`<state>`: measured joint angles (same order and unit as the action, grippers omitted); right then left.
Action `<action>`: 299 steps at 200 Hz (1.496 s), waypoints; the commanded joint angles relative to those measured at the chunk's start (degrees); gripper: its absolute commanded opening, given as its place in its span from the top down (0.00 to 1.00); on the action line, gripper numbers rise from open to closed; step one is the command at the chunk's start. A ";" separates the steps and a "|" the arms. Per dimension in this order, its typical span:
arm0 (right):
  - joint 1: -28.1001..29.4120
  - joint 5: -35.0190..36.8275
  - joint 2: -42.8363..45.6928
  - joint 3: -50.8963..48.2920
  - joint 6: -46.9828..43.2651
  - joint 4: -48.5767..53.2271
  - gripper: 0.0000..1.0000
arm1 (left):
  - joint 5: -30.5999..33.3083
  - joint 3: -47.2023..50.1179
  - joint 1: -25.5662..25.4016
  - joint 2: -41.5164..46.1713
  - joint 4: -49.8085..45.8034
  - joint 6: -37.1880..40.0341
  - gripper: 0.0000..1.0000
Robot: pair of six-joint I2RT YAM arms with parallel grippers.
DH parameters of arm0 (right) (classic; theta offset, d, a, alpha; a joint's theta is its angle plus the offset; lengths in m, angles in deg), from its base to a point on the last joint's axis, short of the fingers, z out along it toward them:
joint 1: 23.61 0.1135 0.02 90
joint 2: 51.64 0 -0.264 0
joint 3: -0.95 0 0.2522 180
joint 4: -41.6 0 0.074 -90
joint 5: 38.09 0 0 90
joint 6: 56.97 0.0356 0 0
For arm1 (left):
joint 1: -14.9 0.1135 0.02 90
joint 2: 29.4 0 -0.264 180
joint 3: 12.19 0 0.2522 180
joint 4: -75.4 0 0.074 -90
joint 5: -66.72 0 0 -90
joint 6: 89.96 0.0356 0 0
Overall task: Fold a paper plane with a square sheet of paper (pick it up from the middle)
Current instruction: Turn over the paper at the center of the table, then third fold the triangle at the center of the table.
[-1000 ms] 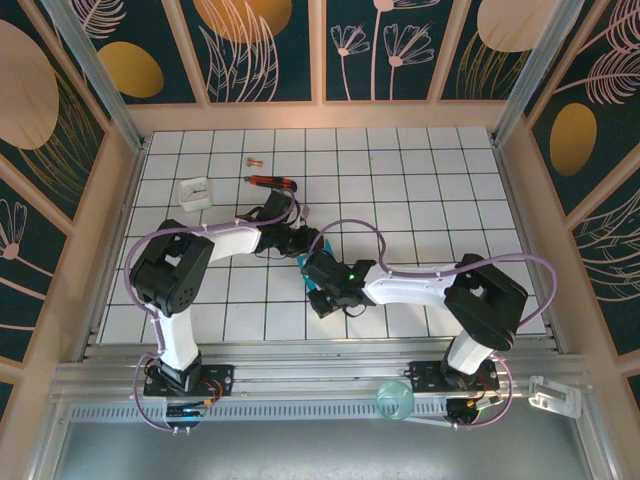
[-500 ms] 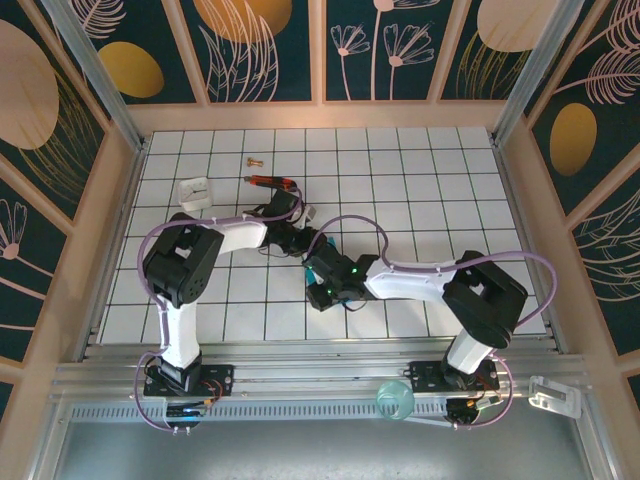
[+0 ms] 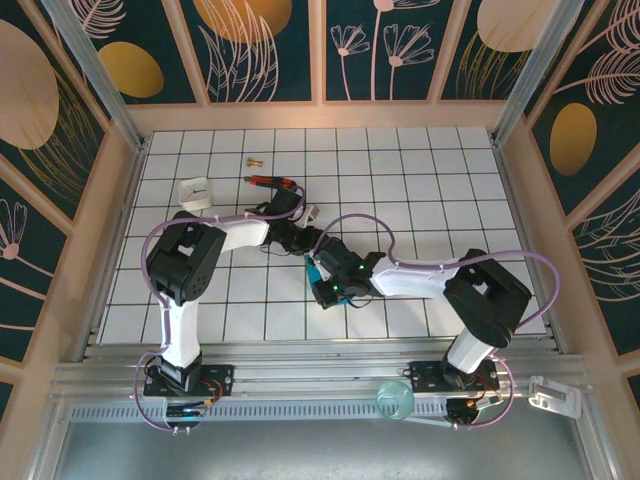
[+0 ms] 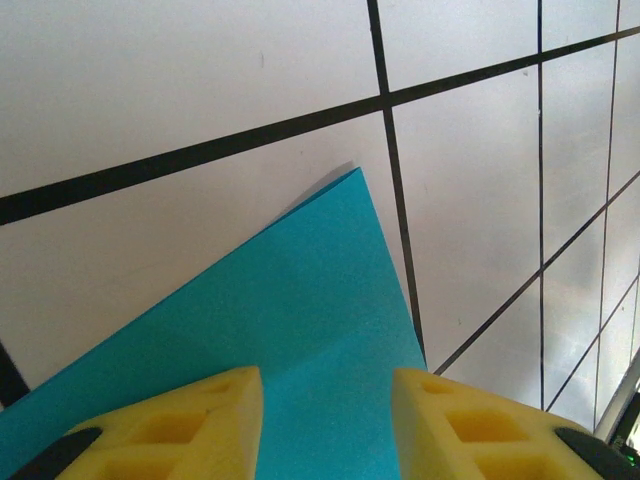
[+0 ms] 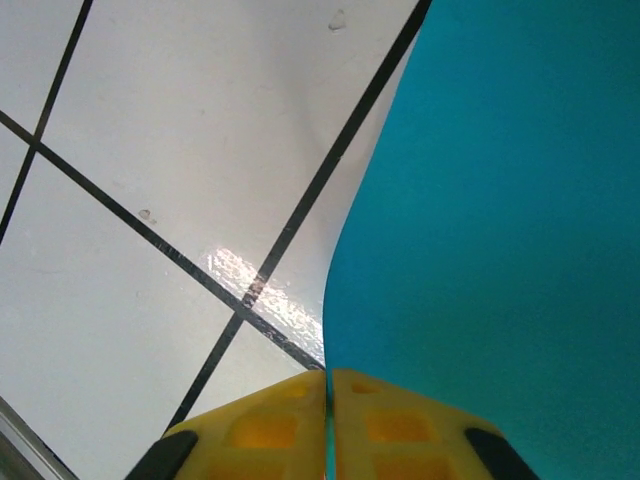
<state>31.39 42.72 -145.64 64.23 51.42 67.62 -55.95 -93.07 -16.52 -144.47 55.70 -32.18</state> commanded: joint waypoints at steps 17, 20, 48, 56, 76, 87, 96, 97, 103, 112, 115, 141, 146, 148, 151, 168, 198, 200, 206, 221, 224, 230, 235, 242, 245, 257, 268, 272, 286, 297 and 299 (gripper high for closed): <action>-2.22 -5.45 2.66 -2.29 1.63 -4.65 0.94 | -0.35 -1.47 -0.20 -4.08 -4.07 2.58 0.57; -2.33 -5.82 2.77 -2.46 1.84 -4.93 0.94 | -0.44 -1.63 -0.28 -4.17 -4.08 2.63 0.56; -3.25 -8.18 3.46 -4.05 4.14 -7.86 0.94 | -1.39 -3.57 -0.90 -5.15 -3.82 2.57 0.55; -3.56 -8.57 3.64 -4.61 4.75 -8.71 0.94 | -1.49 -4.29 -1.09 -5.41 -3.82 2.47 0.54; -4.19 -9.84 3.86 -5.99 6.25 -10.70 0.95 | -1.59 -5.77 -1.08 -5.18 -3.39 2.06 0.51; -4.45 -10.49 3.91 -6.68 7.23 -11.93 0.95 | -1.14 -6.48 -1.10 -4.30 -3.00 1.86 0.49; -4.53 -10.76 3.96 -7.04 7.77 -12.46 0.96 | -0.63 -6.99 -1.10 -3.32 -2.56 1.49 0.47; -4.54 -10.76 4.02 -7.05 7.87 -12.53 0.96 | -0.55 -7.03 -1.06 -3.23 -2.53 1.48 0.47; -4.55 -10.74 4.07 -7.28 8.25 -12.94 0.96 | -0.11 -7.17 -1.09 -2.56 -2.27 1.33 0.45; -4.63 -10.76 4.25 -7.69 8.78 -13.37 0.97 | 0.59 -7.36 -1.09 -1.56 -1.99 1.07 0.44; -4.60 -10.84 4.37 -7.85 8.99 -13.50 0.97 | 0.85 -7.41 -1.04 -1.31 -1.93 0.99 0.43; -4.82 -11.11 4.88 -9.29 11.23 -15.48 0.98 | 2.65 -6.02 -1.09 1.73 -0.74 -0.08 0.40; -4.80 -11.16 4.97 -9.56 11.67 -15.98 0.98 | 2.86 -5.31 -1.09 2.43 -0.11 -0.44 0.40; -4.81 -11.19 4.96 -9.67 11.80 -16.08 0.98 | 2.93 -5.03 -1.10 2.71 0.07 -0.64 0.40; -4.77 -11.20 5.05 -9.83 12.02 -16.30 0.98 | 3.03 -4.64 -1.08 3.08 0.32 -0.95 0.40; -4.78 -11.16 5.02 -10.31 12.85 -17.08 0.99 | 3.53 -2.42 -1.08 5.34 1.59 -2.24 0.39; -5.04 -11.11 4.96 -10.76 13.67 -18.12 0.99 | 5.18 1.25 -1.05 8.42 1.65 -4.60 0.41; -5.07 -11.11 4.90 -10.76 13.68 -18.13 0.99 | 5.34 1.45 -1.02 8.55 1.46 -4.71 0.42; -5.13 -11.19 4.90 -10.76 13.73 -18.14 0.99 | 5.87 1.90 -1.05 8.83 0.71 -4.89 0.45; -5.38 -11.24 4.79 -10.66 13.75 -18.23 0.99 | 6.18 3.60 -1.09 9.15 -0.24 -5.25 0.53; -5.39 -11.28 4.85 -10.67 13.77 -18.23 0.99 | 6.03 4.07 -1.06 9.17 -0.15 -5.36 0.55; -5.51 -11.36 4.88 -10.69 13.77 -18.24 0.99 | 5.75 4.75 -1.07 9.11 0.04 -5.50 0.57; -5.60 -11.44 4.89 -10.75 13.73 -18.32 0.99 | 5.48 5.08 -1.08 8.90 0.21 -5.41 0.59; -5.73 -11.53 4.96 -10.88 13.77 -18.47 0.99 | 5.17 5.19 -1.09 8.28 0.13 -5.07 0.61; -5.90 -11.61 4.90 -10.85 13.78 -18.49 0.99 | 5.09 5.09 -1.09 8.02 0.01 -4.78 0.61; -6.14 -12.11 4.88 -10.85 13.69 -18.71 0.99 | 4.55 4.41 -1.10 6.69 -0.06 -3.98 0.64; -6.48 -12.55 4.75 -10.64 13.45 -18.61 0.99 | 3.94 3.21 -1.08 5.30 -0.45 -2.85 0.66; -6.61 -12.72 4.70 -10.56 13.30 -18.52 0.99 | 3.93 2.72 -1.05 4.81 -0.82 -2.45 0.67; -7.06 -13.44 4.37 -10.00 12.52 -17.95 0.98 | 4.24 1.29 -1.10 3.44 -1.98 -0.93 0.67; -7.34 -13.90 3.99 -9.33 11.70 -17.03 0.98 | 4.56 0.42 -1.07 2.62 -3.03 0.14 0.68; -7.40 -13.98 3.95 -9.26 11.50 -16.89 0.98 | 4.65 0.30 -1.09 2.51 -3.21 0.23 0.68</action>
<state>24.79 30.66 -142.10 54.29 64.47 50.39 -51.27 -89.99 -17.68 -139.62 55.55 -35.09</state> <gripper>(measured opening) 0.042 0.328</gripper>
